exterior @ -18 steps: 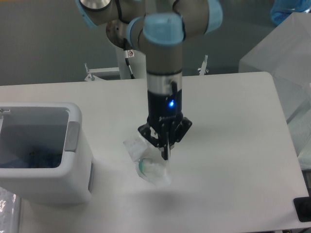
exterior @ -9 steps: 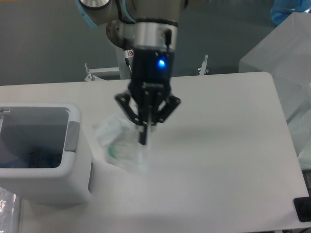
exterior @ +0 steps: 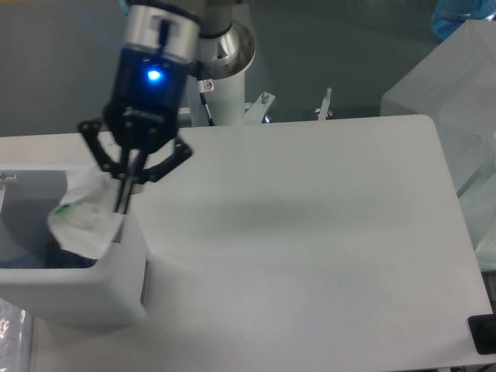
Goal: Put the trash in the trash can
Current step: 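Lower the bag into the bin and open the gripper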
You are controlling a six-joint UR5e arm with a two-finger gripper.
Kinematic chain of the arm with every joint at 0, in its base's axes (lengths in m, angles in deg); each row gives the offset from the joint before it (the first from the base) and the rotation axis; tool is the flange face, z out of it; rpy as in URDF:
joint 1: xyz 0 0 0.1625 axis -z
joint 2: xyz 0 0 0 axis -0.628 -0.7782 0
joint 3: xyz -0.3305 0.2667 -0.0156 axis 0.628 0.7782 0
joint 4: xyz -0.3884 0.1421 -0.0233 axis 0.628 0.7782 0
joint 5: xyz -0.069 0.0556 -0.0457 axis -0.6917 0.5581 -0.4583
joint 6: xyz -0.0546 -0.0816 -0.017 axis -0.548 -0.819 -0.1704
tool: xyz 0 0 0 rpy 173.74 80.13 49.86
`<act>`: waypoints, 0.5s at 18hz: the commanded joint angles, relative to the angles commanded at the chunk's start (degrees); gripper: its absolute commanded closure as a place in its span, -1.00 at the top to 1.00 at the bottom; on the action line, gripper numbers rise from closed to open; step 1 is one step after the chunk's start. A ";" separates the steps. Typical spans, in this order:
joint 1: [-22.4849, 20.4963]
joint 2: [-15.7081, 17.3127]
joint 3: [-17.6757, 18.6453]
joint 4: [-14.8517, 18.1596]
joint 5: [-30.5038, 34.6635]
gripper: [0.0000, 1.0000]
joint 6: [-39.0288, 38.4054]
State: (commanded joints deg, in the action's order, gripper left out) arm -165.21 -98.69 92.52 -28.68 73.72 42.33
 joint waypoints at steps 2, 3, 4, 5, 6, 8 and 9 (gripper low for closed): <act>1.06 -0.09 1.15 0.09 0.09 -0.93 3.10; 2.11 -0.18 1.24 0.09 0.09 -0.93 3.11; 2.73 -0.18 1.68 0.09 0.09 -0.93 3.19; 2.91 -0.18 2.20 0.09 0.09 -0.93 3.37; 3.52 -0.52 2.38 0.00 0.09 -0.92 3.11; 4.75 -1.49 2.56 0.00 0.09 -0.91 2.84; 4.93 -2.19 2.91 -0.09 0.09 -0.82 2.84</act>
State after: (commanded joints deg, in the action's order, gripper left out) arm -160.28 -100.88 95.43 -28.77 73.81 45.17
